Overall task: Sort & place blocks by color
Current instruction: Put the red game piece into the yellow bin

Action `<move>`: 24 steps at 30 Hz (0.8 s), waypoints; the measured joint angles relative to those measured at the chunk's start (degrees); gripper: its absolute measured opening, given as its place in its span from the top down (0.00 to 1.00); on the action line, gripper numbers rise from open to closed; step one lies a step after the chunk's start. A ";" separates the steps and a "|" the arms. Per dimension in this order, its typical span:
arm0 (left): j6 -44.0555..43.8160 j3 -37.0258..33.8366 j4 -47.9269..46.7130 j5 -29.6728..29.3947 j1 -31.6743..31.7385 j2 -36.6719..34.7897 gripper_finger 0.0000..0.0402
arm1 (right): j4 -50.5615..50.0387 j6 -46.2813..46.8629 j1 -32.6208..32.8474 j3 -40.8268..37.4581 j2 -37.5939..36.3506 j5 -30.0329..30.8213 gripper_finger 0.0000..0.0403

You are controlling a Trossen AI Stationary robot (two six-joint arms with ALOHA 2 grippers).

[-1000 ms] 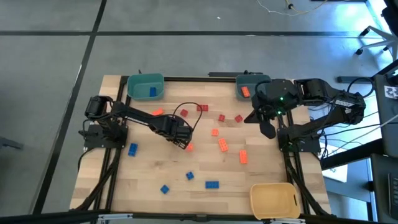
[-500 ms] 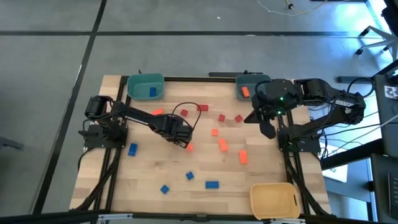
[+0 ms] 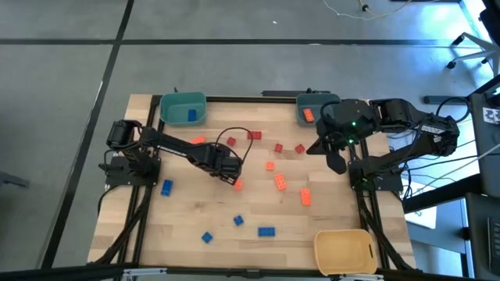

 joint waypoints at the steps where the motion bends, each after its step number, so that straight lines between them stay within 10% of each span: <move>1: 0.82 0.00 -0.02 0.01 0.00 0.00 0.44 | 0.00 0.02 0.00 0.00 0.00 0.00 0.99; 24: 2.44 0.00 1.70 -1.49 -2.41 0.00 0.44 | 9.61 -12.01 -0.13 0.02 0.04 0.02 0.99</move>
